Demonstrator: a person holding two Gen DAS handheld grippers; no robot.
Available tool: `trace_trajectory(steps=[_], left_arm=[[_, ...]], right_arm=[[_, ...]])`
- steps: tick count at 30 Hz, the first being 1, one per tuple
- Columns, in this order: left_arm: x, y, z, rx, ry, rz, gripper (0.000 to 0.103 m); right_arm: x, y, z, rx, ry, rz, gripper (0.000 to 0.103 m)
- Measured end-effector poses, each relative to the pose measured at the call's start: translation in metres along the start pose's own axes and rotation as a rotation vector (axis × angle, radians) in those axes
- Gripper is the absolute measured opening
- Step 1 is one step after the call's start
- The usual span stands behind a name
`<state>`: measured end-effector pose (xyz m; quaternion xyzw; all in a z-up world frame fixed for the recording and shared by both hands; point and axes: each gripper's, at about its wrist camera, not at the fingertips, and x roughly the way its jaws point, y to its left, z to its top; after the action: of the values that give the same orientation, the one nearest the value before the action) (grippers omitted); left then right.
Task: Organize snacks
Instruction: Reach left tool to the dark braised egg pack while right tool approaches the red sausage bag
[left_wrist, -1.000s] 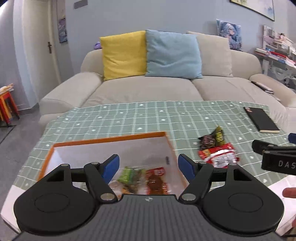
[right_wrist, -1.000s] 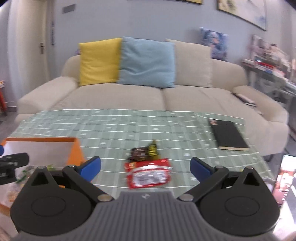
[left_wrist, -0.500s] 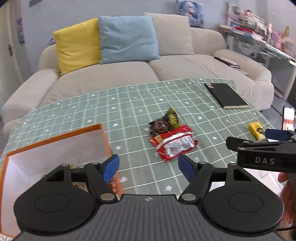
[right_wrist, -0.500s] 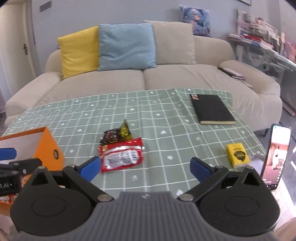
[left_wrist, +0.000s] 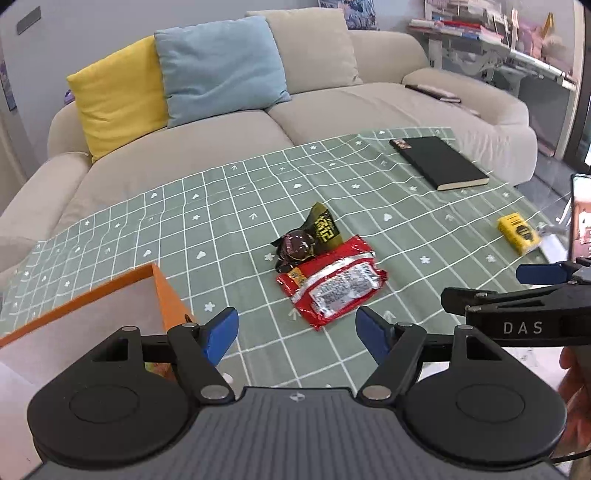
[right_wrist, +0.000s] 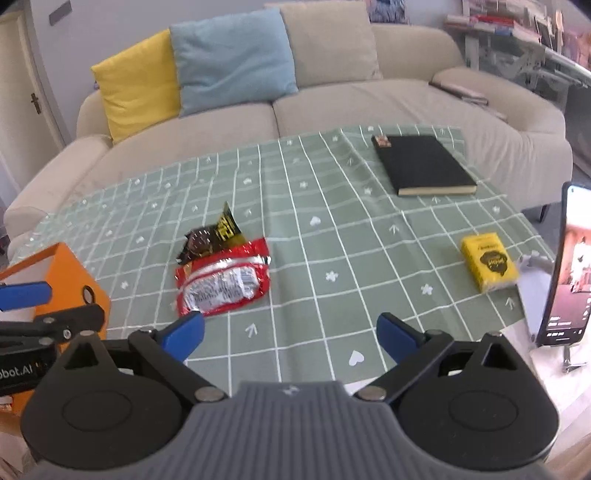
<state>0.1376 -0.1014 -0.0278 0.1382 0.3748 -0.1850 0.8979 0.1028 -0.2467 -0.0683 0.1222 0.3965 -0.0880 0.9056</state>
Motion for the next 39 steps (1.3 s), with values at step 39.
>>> trace_trajectory(steps=[39], left_arm=[[0.084,0.014,0.042,0.024,0.11,-0.044,0.082]], right_arm=[[0.133,-0.019,0.018,-0.067,0.184,-0.128,0.099]])
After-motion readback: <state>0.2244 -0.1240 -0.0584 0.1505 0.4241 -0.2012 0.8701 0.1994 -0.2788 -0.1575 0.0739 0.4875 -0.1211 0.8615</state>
